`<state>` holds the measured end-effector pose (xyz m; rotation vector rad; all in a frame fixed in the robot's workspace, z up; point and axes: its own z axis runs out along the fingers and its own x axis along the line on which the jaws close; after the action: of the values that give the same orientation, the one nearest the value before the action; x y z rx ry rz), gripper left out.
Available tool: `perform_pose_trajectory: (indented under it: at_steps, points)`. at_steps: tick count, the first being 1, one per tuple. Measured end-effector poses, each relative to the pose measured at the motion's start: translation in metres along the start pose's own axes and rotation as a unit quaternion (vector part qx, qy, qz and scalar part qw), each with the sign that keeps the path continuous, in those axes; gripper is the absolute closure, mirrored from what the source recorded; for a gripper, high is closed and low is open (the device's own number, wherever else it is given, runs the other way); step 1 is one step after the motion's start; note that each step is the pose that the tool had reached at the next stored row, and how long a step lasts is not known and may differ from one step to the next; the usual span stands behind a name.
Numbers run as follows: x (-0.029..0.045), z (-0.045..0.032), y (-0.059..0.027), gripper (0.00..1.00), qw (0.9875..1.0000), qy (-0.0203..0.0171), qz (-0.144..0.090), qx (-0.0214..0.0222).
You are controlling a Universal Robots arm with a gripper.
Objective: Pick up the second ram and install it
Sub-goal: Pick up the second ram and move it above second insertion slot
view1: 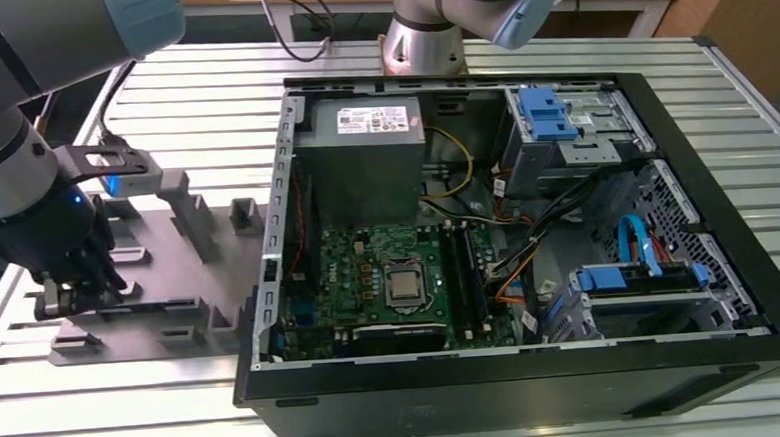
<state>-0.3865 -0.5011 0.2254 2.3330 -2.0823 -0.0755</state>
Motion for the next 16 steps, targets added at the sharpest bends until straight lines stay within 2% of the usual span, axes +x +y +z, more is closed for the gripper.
perform_pose_trajectory:
  at_steps: [4,16]
  points:
    - [0.0015,0.0072,-0.0001,0.79,0.9999,-0.0006,0.016,0.0005]
    - [0.0023,0.0276,-0.0010,0.79,0.9999,-0.0019,0.016,0.0006]
